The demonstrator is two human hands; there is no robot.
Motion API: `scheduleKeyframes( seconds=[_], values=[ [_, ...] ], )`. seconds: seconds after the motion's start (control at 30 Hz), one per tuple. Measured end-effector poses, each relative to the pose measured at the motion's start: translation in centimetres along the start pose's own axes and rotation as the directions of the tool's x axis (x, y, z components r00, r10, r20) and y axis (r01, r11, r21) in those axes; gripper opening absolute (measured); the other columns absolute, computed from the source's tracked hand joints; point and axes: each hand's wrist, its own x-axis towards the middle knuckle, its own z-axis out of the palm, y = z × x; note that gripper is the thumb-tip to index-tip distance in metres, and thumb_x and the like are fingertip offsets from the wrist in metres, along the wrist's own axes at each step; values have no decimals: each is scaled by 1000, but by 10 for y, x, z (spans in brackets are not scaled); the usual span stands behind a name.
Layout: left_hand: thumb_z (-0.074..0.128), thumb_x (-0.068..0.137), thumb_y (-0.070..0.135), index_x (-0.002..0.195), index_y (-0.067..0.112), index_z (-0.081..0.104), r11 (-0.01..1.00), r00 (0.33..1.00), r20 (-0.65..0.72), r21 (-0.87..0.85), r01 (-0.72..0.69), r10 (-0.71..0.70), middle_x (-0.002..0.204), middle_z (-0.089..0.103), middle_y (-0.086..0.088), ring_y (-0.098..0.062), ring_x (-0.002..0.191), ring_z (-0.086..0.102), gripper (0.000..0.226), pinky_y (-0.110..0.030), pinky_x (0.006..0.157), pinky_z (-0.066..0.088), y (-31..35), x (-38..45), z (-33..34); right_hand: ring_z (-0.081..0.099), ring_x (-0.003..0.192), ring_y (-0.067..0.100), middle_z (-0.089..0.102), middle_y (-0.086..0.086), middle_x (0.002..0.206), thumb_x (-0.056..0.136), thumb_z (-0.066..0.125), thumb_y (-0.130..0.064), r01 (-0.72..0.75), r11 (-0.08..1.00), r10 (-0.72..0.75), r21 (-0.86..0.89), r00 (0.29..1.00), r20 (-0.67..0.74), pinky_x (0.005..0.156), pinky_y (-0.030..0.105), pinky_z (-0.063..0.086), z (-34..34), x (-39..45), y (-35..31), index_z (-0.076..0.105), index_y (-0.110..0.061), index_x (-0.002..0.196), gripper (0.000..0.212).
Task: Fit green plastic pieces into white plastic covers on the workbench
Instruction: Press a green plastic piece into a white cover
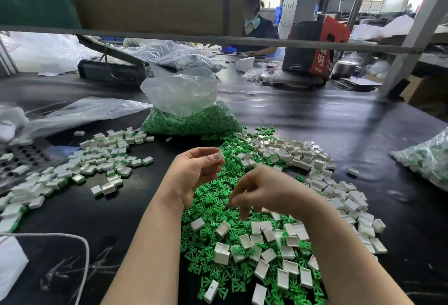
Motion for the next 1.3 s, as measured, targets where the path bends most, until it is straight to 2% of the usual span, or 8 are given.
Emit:
scheduleKeyframes(
  seconds=[0.07, 0.17, 0.23, 0.33, 0.63, 0.97, 1.1, 1.3],
  values=[
    [70, 82, 11, 96, 9, 71, 1000, 1000, 0, -5, 2, -2, 80, 74, -7, -10, 64, 67, 14, -20, 59, 55, 0, 0, 0, 52, 47, -2, 72, -4, 74, 91, 66, -21, -96, 995, 81, -37, 951, -297, 51, 17, 46, -6, 5, 19, 70, -22, 84, 9],
    [71, 82, 11, 96, 9, 71, 1000, 1000, 0, -5, 3, -3, 81, 74, -7, -11, 65, 67, 15, -20, 60, 56, 0, 0, 0, 65, 83, 10, 72, -4, 97, 94, 61, -25, -342, 917, 186, -207, 823, -536, 77, 34, 58, -15, 9, 45, 68, -25, 101, 10],
    [71, 81, 12, 96, 9, 71, 1000, 1000, 1, 2, 5, -5, 82, 75, -7, -11, 66, 68, 15, -20, 59, 55, 0, 0, 0, 54, 111, 20, 68, -4, 116, 94, 58, -36, -460, 831, 234, -312, 799, -554, 96, 40, 49, -13, 10, 55, 64, -29, 117, 25],
    [71, 81, 13, 96, 9, 71, 1000, 1000, 2, 7, 7, -7, 82, 75, -6, -11, 65, 68, 15, -20, 58, 55, 0, 0, 0, 41, 125, 24, 59, -4, 129, 95, 52, -45, -465, 780, 235, -420, 839, -491, 104, 41, 37, -6, 16, 56, 56, -30, 131, 39],
    [74, 73, 16, 95, 9, 71, 1000, 1000, 11, -3, 15, -15, 80, 74, -6, -11, 65, 67, 23, -19, 57, 54, -1, 1, 2, 58, 101, 19, 68, -4, 107, 94, 57, -24, -413, 802, 124, -433, 823, -554, 88, 35, 49, -4, 17, 54, 65, -24, 108, 16],
    [76, 63, 21, 96, 6, 71, 1000, 999, 27, -23, 20, -19, 83, 75, -8, -11, 68, 69, 37, -19, 59, 55, -1, 1, 4, 63, 75, 7, 71, -7, 87, 89, 69, -16, -113, 992, 125, 56, 798, -589, 67, 19, 50, -6, 16, 48, 71, -24, 88, 8],
    [76, 63, 21, 96, 5, 71, 1000, 999, 48, -24, 16, -15, 85, 76, -10, -12, 72, 71, 37, -20, 61, 56, -2, 0, 6, 59, 64, 10, 72, 10, 87, 86, 69, -7, 133, 822, 192, 553, 850, -490, 46, 15, 47, -10, 8, 39, 71, -14, 86, 7],
    [77, 65, 21, 99, 6, 69, 1000, 996, 86, -19, -5, 7, 91, 76, -13, -15, 78, 72, 38, -22, 65, 57, -2, -2, 12, 61, 60, 9, 75, 10, 84, 78, 70, -9, 261, 571, 169, 778, 891, -422, 50, 18, 46, -12, 10, 27, 67, -6, 96, 18]
  ],
)
